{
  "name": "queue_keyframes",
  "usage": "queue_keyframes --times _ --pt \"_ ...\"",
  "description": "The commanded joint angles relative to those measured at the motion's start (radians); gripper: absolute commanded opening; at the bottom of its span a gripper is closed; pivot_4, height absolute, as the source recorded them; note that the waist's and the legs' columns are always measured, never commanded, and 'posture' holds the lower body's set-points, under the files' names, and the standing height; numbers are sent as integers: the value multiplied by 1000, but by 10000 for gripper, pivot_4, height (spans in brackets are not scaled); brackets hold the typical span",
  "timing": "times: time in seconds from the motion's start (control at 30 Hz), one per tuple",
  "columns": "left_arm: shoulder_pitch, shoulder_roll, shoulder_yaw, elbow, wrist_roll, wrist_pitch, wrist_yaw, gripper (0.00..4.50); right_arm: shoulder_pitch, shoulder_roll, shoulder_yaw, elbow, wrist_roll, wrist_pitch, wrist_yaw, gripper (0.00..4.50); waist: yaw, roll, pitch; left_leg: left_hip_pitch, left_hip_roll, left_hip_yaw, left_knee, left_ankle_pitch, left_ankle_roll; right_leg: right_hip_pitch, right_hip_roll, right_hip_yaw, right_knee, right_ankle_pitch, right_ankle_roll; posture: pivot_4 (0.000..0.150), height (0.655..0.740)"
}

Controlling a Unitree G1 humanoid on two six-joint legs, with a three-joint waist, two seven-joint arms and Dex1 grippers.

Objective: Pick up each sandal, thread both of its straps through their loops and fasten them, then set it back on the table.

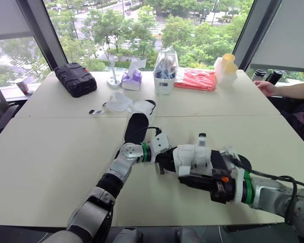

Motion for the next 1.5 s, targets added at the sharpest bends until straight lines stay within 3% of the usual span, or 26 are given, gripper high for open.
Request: queue_keyframes --times 0.03,0.33,0.43,0.57,0.77,0.9,1.07,1.4,1.5 --pt "18 2 -19 -1 19 12 9 0 -30 78 -33 57 138 -35 -78 416 -1 0 0 0 0 0 0 0 0 0 0 0 0 0 0 1500 7400" --pt "34 8 -21 -28 18 27 21 0 -56 201 -48 193 157 -76 -241 416 -3 1 0 1 0 1 0 0 0 0 0 1 1 1 -1 1500 7400" --pt "41 11 -22 -40 15 35 21 0 -61 217 -63 196 154 -93 -272 9621 -4 1 0 1 0 1 0 0 0 0 0 1 1 1 -1 1500 7400" --pt "53 17 -23 -58 14 45 20 0 -67 195 -88 190 213 -80 -298 29835 -4 1 -1 1 0 1 0 0 0 -1 0 1 1 1 -1 1500 7400" --pt "59 25 -20 -71 12 54 26 0 -134 93 -130 153 176 -90 -257 29835 -5 2 0 1 0 1 0 0 0 -1 0 0 1 1 -1 1500 7400" --pt "59 26 -20 -73 8 58 24 0 -265 -25 -42 164 -103 -161 -146 29835 -7 3 0 1 0 3 0 0 0 -1 0 1 1 1 -1 1500 7400" --pt "54 22 -22 -69 8 57 23 0 -344 -130 179 190 -422 -270 80 29835 -6 3 0 1 0 3 0 0 0 -1 1 0 1 1 -1 1500 7400" --pt "55 9 -12 -67 7 55 56 0 -521 -57 315 472 -630 -342 358 29835 -4 3 0 0 0 2 0 0 0 -2 0 0 1 1 -1 1500 7400" --pt "62 15 -10 -73 8 55 60 0 -534 -40 312 491 -635 -327 409 21952 -3 3 0 0 0 2 0 0 0 -2 0 1 1 1 -1 1500 7400"
